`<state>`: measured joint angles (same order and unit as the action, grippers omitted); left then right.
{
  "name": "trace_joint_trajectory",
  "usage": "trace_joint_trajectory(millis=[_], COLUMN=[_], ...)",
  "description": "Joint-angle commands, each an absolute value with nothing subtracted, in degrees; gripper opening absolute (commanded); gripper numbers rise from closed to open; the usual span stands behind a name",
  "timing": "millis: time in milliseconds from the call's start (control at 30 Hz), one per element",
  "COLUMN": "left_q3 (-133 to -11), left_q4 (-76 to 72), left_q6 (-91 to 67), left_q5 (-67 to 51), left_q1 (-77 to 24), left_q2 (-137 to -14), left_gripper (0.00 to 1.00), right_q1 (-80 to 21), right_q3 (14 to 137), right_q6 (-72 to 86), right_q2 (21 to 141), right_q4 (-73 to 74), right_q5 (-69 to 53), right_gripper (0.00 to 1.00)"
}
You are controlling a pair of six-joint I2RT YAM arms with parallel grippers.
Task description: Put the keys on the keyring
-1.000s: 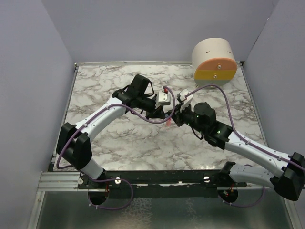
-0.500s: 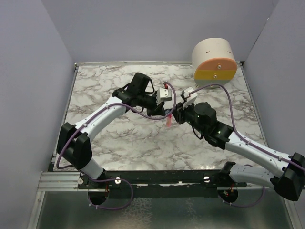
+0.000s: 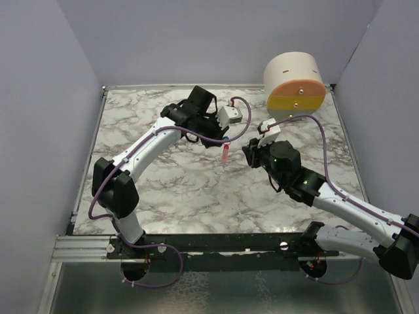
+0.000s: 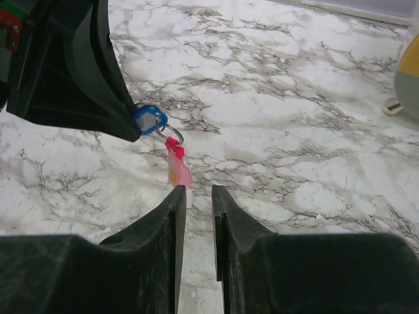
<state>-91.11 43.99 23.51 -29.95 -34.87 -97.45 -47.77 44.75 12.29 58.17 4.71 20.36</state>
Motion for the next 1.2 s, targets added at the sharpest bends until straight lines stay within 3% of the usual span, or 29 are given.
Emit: trace_joint_trajectory(millis=[0,700,1167], left_q3=[-97.79,-119.27,-125.82], left_q4=[53.57,77.58,78.75], left_q6=[22.33,20.71,19.39], left_q5=[-24.12,-14.93,-8.21], left_q1=[-34.98,-37.60,-40.05], left_q2=[-100.03,-114.81,-115.88], left_gripper=[0.00,0.00,0.00], right_q1=[-47.46,-47.35,-47.37], right_q3=[44.19,39.37,36.63], right_q6=[13.41,14.88,14.19], right_q2=[58.28,61.57,61.61], right_q4=[4.91,-4.88,-11.53], right_q5=[21.60,15.63,8.77], right_gripper=[0.23,0.23,0.24])
